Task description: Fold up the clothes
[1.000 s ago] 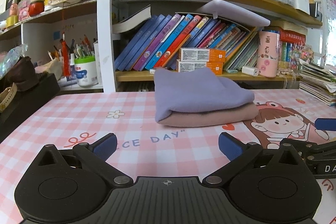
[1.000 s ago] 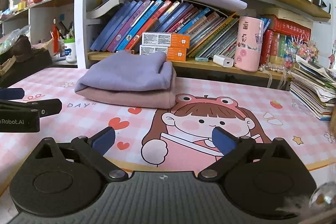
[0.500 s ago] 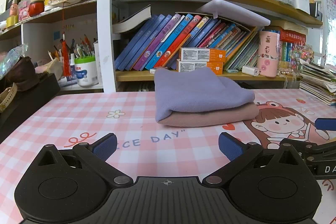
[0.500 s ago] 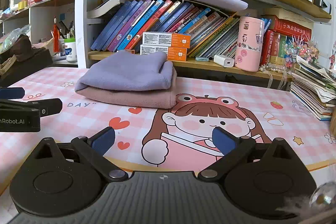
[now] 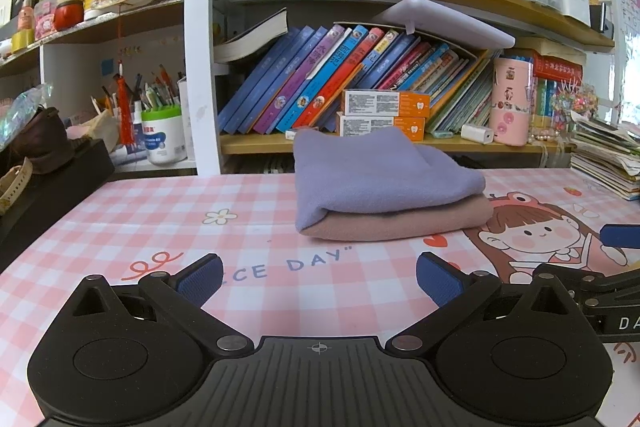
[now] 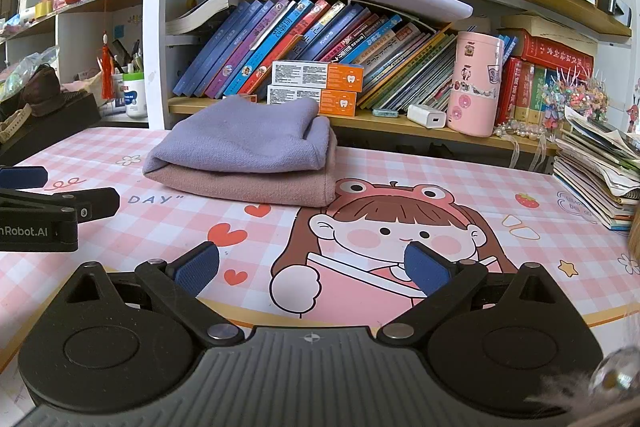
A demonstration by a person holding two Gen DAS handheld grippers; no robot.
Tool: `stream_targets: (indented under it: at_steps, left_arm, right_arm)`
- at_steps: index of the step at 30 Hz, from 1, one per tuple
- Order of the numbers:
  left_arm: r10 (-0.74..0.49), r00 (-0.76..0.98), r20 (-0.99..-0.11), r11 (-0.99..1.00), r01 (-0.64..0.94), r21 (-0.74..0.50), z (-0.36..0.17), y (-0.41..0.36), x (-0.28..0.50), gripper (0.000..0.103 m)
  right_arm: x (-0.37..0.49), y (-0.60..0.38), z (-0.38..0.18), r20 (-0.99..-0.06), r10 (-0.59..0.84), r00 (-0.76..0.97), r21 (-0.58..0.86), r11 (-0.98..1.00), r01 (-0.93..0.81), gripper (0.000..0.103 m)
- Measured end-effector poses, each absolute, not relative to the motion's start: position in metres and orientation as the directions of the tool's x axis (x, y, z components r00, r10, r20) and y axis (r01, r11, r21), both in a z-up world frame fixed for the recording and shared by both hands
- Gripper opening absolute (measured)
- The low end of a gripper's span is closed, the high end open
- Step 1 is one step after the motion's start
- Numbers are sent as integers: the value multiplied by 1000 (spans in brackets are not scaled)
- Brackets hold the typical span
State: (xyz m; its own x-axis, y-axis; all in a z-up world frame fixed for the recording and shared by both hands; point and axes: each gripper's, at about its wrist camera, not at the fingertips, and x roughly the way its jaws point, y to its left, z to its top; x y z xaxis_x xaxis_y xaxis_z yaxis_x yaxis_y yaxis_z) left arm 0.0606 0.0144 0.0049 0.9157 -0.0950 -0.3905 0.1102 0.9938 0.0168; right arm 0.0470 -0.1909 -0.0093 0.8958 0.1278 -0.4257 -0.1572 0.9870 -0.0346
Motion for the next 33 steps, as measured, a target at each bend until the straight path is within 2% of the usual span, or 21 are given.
stream_targets:
  at_steps: [33]
  left_arm:
    - [-89, 914, -396, 994, 105, 18, 5, 15, 62, 103]
  right_arm:
    - [47, -190, -9, -430, 130, 894, -37, 986, -161, 100]
